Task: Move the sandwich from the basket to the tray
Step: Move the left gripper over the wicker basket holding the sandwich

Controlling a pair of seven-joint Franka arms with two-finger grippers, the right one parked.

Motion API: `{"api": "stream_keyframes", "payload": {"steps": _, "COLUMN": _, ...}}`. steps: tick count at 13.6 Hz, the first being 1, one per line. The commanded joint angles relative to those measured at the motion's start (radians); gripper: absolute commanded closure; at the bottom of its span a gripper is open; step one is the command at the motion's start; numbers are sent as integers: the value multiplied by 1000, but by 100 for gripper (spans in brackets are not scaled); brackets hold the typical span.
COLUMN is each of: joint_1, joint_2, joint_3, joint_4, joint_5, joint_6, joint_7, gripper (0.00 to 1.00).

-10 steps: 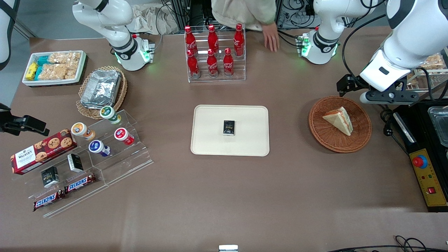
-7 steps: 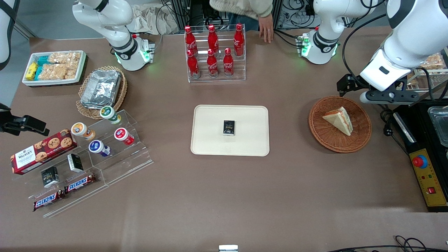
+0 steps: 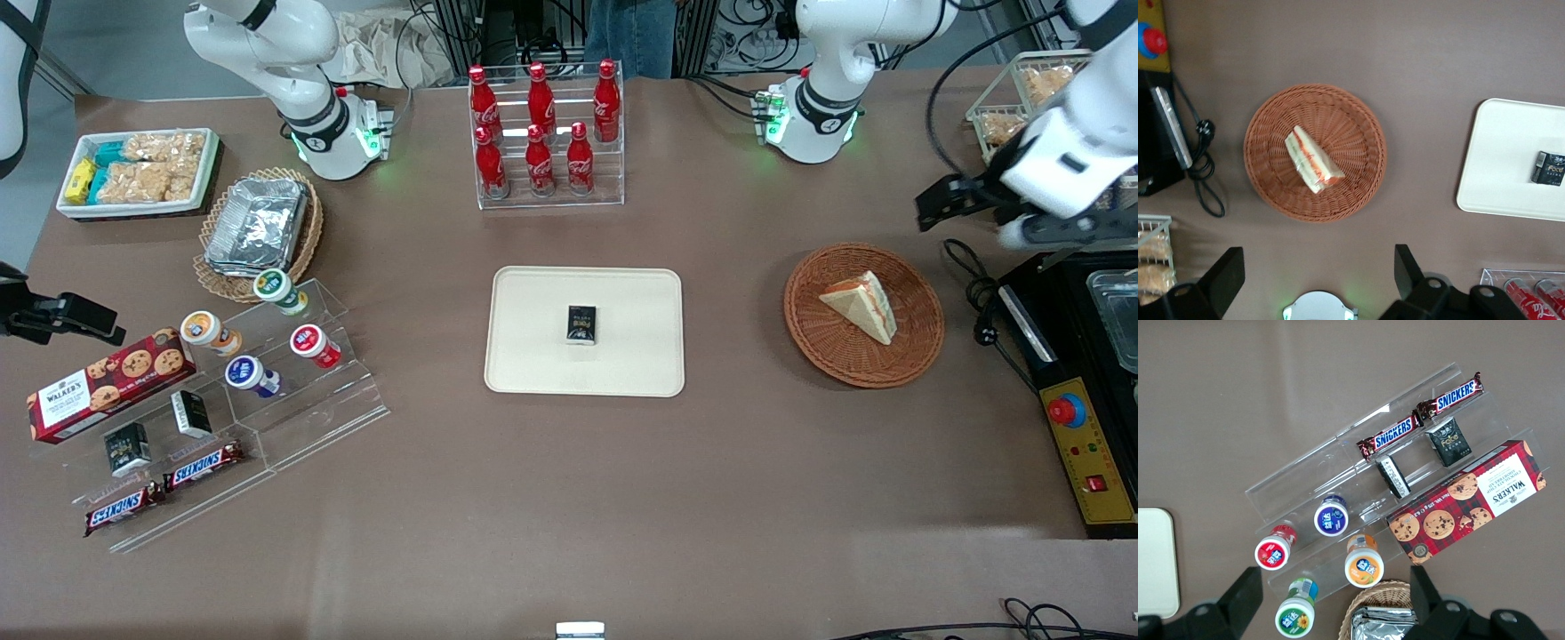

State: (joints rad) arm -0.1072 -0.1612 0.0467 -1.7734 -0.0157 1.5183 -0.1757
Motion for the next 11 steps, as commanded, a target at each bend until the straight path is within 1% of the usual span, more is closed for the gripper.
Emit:
{"api": "stream_keyframes", "payload": {"steps": 1, "joint_1": -5, "joint_2": -44, "joint_3": 21, "joint_4": -61, "joint_5": 3, "joint_6": -17, "joint_7": -160, "gripper": 0}}
{"api": "stream_keyframes", "payload": {"steps": 2, "joint_1": -5, "joint_2": -66, "joint_3": 19, "joint_4": -104, "joint_5": 9, "joint_6": -9, "joint_7": -209, "gripper": 0}}
{"api": "stream_keyframes", "payload": {"steps": 3, "joint_1": -5, "joint_2": -89, "joint_3": 19, "joint_4": -160, "joint_5": 32, "joint_6": 14, "joint_7": -276, "gripper": 0}}
{"api": "stream_keyframes", "payload": {"steps": 5, "joint_1": -9, "joint_2": -119, "joint_3": 13, "joint_4": -269, "joint_5": 48, "joint_6": 94, "joint_7": -433, "gripper": 0}}
{"api": "stream_keyframes", "payload": {"steps": 7, "joint_1": -9, "joint_2": -133, "joint_3": 12, "joint_4": -363, "joint_5": 51, "joint_6": 155, "joint_7": -470, "gripper": 0}}
{"api": "stream_keyframes", "payload": {"steps": 8, "joint_1": -9, "joint_2": -147, "joint_3": 12, "joint_4": -420, "joint_5": 68, "joint_6": 190, "joint_7": -472, "gripper": 0}}
{"api": "stream_keyframes", "payload": {"steps": 9, "joint_1": -8, "joint_2": -141, "joint_3": 12, "joint_4": -451, "joint_5": 86, "joint_6": 222, "joint_7": -484, "gripper": 0}}
{"api": "stream_keyframes", "payload": {"steps": 11, "joint_1": -5, "joint_2": -114, "joint_3": 16, "joint_4": -500, "joint_5": 92, "joint_6": 294, "joint_7": -511, "gripper": 0}}
